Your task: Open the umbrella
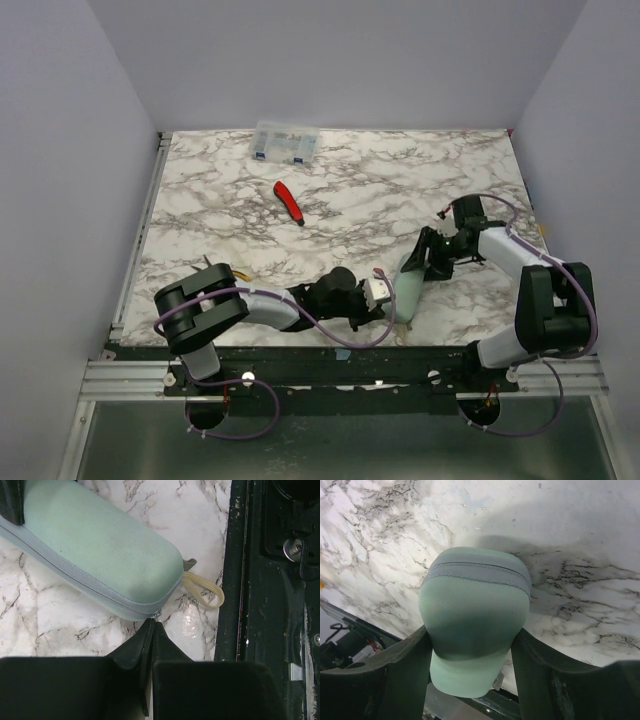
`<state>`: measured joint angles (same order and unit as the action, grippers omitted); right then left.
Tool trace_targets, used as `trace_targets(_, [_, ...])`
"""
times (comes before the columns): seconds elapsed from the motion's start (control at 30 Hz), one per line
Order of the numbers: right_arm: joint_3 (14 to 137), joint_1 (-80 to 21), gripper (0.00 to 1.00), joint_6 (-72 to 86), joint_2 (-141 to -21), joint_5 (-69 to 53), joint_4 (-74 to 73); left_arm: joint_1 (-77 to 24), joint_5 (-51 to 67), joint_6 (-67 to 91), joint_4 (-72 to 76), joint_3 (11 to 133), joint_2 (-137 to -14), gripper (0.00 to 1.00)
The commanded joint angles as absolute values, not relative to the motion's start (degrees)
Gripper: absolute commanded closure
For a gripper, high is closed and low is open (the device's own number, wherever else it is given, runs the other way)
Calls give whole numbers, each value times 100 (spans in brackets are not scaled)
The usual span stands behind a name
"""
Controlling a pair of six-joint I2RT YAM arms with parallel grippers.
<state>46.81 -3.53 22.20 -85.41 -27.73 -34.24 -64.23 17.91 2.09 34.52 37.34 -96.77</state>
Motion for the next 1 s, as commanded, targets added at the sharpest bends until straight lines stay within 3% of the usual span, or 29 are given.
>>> trace_targets(0.0, [4658,-466,67,1550,-8735,-2837,-3216,-6345,1763,27,3620,3839,-9679,100])
trace_targets(0.2, [4740,-801,76,1555,-8701,-2715,-3141,-6066,1721,-271,3577,3733,-9495,100])
trace_targets(0.4, [4748,-1001,77,1554,-8692,-2605,-3074,-5843,1649,-451,3515,3899,-9542,100])
trace_targets(0.5, [4867,-1002,78,1573,-8747,-2424,-3074,-5770,2174,-496,3494,3790,-9408,100])
trace_targets(0.6, [5006,-1001,91,1964,-8838,-1890,-3161,-5976,2136,-498,3653,3290,-9015,59])
trace_targets(0.67, [5052,-1000,94,2209,-8802,-1872,-3173,-6096,1836,-199,3682,3103,-8878,45])
trace_targets(0.73, [5079,-1002,99,2617,-8734,-1883,-3175,-6221,1532,112,3634,3053,-8876,44])
trace_targets(0.97, [5126,-999,99,3769,-8533,-1392,-3346,-6463,891,655,3620,3236,-9258,47])
